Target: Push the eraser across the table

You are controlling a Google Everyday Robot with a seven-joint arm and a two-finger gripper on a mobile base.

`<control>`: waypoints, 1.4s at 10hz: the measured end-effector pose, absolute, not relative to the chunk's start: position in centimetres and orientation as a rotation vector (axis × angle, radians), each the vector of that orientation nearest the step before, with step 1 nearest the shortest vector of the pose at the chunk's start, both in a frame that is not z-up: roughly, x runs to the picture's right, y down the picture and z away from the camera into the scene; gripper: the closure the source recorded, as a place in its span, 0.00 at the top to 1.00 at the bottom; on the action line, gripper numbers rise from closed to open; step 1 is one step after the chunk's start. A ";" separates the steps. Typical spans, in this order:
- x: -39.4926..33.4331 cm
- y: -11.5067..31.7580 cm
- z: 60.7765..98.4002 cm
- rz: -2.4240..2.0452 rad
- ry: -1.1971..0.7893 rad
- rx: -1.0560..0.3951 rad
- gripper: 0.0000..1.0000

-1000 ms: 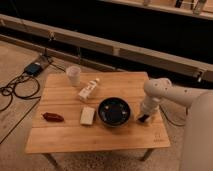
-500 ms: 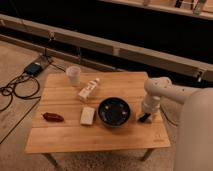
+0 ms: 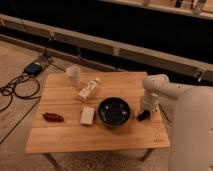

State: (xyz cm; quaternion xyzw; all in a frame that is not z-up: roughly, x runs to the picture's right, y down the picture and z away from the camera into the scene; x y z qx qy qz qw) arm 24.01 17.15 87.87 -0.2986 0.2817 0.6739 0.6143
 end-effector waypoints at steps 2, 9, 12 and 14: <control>23.3 16.2 88.6 1.529 0.632 -0.688 0.65; 21.5 13.1 91.8 1.476 0.578 -0.698 0.65; 20.1 10.8 92.9 1.451 0.541 -0.694 0.65; 19.2 9.2 93.5 1.432 0.516 -0.697 0.65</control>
